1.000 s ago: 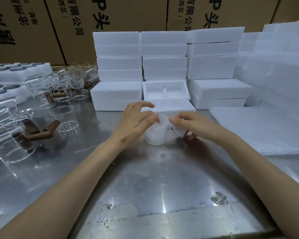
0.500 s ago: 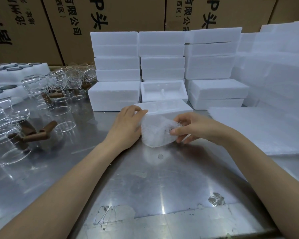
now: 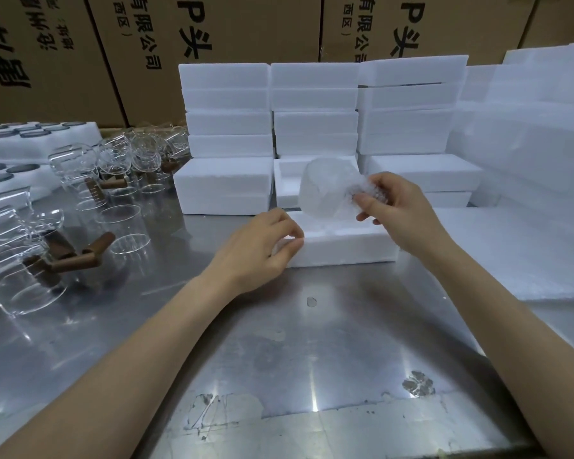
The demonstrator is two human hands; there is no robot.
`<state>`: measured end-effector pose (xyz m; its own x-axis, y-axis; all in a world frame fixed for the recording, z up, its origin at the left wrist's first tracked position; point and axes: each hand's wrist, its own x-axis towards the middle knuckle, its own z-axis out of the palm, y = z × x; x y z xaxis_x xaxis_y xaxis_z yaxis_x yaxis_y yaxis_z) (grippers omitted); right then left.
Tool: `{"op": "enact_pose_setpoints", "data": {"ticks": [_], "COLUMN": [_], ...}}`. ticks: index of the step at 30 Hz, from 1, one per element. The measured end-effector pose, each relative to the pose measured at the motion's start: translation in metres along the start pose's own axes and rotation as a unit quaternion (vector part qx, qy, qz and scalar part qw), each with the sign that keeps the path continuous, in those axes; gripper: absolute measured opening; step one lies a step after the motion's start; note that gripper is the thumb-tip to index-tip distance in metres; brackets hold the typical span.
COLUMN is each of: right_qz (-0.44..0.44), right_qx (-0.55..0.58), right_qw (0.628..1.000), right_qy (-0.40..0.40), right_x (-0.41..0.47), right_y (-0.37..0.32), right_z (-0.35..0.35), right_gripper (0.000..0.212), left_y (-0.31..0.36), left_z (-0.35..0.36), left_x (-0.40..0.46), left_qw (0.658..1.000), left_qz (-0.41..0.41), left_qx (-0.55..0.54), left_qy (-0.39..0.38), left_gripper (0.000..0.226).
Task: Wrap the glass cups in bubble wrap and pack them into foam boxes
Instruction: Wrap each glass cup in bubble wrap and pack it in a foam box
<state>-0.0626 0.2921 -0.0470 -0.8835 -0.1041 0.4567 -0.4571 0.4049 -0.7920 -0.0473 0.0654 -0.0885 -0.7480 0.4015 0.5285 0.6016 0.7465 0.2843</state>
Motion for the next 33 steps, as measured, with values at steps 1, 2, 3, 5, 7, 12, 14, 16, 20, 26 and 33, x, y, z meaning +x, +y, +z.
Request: {"op": "enact_pose_setpoints", "data": {"ticks": [1, 2, 3, 5, 7, 12, 14, 16, 20, 26, 33], "right_qz": [-0.005, -0.007, -0.006, 0.005, 0.015, 0.007, 0.005, -0.008, -0.024, -0.001, 0.004], "right_qx": [-0.021, -0.041, -0.057, -0.077, -0.092, -0.11, -0.145, -0.18, -0.234, -0.277, -0.318], "right_qw": [1.0, 0.999, 0.998, 0.997, 0.995, 0.991, 0.985, 0.978, 0.966, 0.952, 0.938], "right_qy": [-0.005, -0.011, -0.017, -0.026, -0.031, -0.075, -0.097, -0.105, -0.11, -0.134, -0.137], "right_x": [-0.001, -0.002, -0.002, -0.004, -0.004, -0.003, -0.002, 0.0, 0.001, 0.003, 0.005], "right_y": [0.002, 0.003, 0.005, 0.007, 0.007, 0.004, 0.005, 0.005, 0.006, 0.01, 0.011], "right_z": [0.002, 0.004, 0.006, 0.008, 0.01, 0.017, 0.017, 0.016, 0.016, 0.017, 0.021], "right_gripper": [0.003, 0.006, 0.008, 0.01, 0.01, 0.01, 0.008, 0.011, 0.019, 0.022, 0.025], "left_y": [0.002, 0.004, 0.005, 0.005, 0.002, -0.003, -0.004, -0.005, -0.005, -0.004, -0.004], "left_z": [0.0, 0.0, -0.001, -0.003, -0.002, 0.01, 0.011, 0.01, 0.007, 0.003, 0.003], "left_x": [0.0, -0.001, -0.001, -0.002, -0.002, -0.002, -0.001, 0.0, 0.001, 0.001, 0.002], "left_qw": [1.0, 0.999, 0.997, 0.986, 0.976, 0.958, 0.956, 0.955, 0.954, 0.966, 0.97], "left_qz": [-0.004, -0.018, -0.038, -0.088, -0.129, -0.166, -0.167, -0.175, -0.162, -0.134, -0.137], "left_qx": [-0.012, -0.03, -0.058, -0.117, -0.155, -0.231, -0.235, -0.234, -0.247, -0.21, -0.189], "left_qy": [0.003, 0.012, 0.03, 0.074, 0.079, -0.042, -0.047, -0.049, -0.055, -0.069, -0.072], "left_gripper": [0.022, 0.027, 0.034, 0.047, 0.065, 0.104, 0.105, 0.109, 0.103, 0.074, 0.075]}}
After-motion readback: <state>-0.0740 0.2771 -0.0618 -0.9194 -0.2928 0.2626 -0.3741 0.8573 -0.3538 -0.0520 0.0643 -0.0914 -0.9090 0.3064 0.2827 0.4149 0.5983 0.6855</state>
